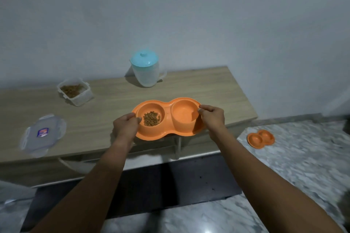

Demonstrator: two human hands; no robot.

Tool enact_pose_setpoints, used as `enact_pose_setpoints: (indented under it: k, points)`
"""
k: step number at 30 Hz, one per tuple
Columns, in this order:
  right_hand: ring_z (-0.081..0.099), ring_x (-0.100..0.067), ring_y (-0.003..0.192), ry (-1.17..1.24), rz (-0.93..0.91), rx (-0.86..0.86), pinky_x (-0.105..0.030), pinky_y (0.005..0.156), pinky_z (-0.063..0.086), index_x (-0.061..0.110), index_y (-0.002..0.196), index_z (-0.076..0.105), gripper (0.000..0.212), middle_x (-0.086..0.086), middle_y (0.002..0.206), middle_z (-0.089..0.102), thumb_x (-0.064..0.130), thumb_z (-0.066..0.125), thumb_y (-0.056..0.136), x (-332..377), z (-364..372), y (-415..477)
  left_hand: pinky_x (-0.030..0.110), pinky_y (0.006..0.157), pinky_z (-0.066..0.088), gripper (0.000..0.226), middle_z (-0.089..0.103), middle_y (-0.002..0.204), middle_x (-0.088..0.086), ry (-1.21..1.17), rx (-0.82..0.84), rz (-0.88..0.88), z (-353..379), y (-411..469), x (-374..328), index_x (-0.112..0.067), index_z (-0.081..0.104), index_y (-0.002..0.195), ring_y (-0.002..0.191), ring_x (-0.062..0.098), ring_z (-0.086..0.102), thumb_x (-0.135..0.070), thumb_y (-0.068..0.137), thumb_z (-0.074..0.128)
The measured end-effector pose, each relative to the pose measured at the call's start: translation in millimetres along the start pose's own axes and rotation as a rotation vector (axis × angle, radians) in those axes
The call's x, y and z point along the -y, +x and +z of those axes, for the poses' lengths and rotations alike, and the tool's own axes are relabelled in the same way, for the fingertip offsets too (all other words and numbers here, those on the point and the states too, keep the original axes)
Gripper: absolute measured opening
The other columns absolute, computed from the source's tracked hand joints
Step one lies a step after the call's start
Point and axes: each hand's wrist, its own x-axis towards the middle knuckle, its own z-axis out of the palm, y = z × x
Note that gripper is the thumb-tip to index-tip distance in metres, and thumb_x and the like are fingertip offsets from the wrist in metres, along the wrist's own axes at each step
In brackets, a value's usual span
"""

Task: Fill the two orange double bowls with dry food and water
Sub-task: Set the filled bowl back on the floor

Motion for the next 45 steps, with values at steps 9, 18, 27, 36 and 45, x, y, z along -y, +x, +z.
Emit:
enact_pose_setpoints:
  k: [9, 18, 27, 36, 45]
  points:
    - [0.059, -0.025, 0.119, 0.051, -0.048, -0.015, -0.044, 0.101, 0.051, 0.019, 0.106, 0.077, 0.019, -0.005, 0.127, 0.069, 0.019, 0.071, 0.089, -5, -231, 68, 0.045, 0.095, 0.056, 0.04, 0.074, 0.107, 0.008, -0.065, 0.079, 0.055, 187, -129, -15, -0.019, 0.075, 0.105, 0.102, 0.026, 0.07, -0.017, 0.065, 0.078]
    - [0.063, -0.023, 0.115, 0.018, 0.006, -0.119, -0.043, 0.099, 0.053, 0.022, 0.103, 0.078, 0.017, -0.003, 0.119, 0.072, 0.017, 0.07, 0.088, -34, -436, 165, 0.043, 0.099, 0.053, 0.037, 0.066, 0.122, 0.004, 0.02, 0.246, 0.125, 392, -233, -3, -0.018, 0.069, 0.117, 0.11, 0.025, 0.065, -0.015, 0.081, 0.077]
    - [0.064, -0.021, 0.114, 0.013, 0.088, -0.196, -0.046, 0.102, 0.052, 0.024, 0.099, 0.078, 0.019, 0.001, 0.116, 0.072, 0.011, 0.07, 0.087, -94, -509, 287, 0.024, 0.08, 0.048, 0.043, 0.066, 0.118, 0.006, 0.182, 0.322, 0.177, 557, -222, 32, -0.014, 0.064, 0.124, 0.099, 0.019, 0.061, -0.013, 0.082, 0.073]
    - [0.069, -0.016, 0.099, -0.105, 0.169, -0.067, -0.037, 0.085, 0.057, 0.027, 0.098, 0.076, 0.02, -0.001, 0.118, 0.071, 0.009, 0.072, 0.089, -247, -478, 453, 0.041, 0.09, 0.054, 0.04, 0.072, 0.107, 0.007, 0.288, 0.192, 0.028, 697, -105, 161, -0.025, 0.07, 0.109, 0.102, 0.028, 0.067, -0.02, 0.07, 0.062]
    - [0.064, -0.004, 0.062, -0.161, 0.146, 0.063, -0.028, 0.066, 0.055, 0.026, 0.101, 0.074, 0.02, 0.013, 0.083, 0.069, 0.009, 0.068, 0.092, -530, -374, 633, 0.028, 0.078, 0.044, 0.036, 0.066, 0.109, 0.007, 0.267, -0.019, -0.145, 824, 70, 410, -0.026, 0.07, 0.11, 0.097, 0.02, 0.059, -0.005, 0.083, 0.059]
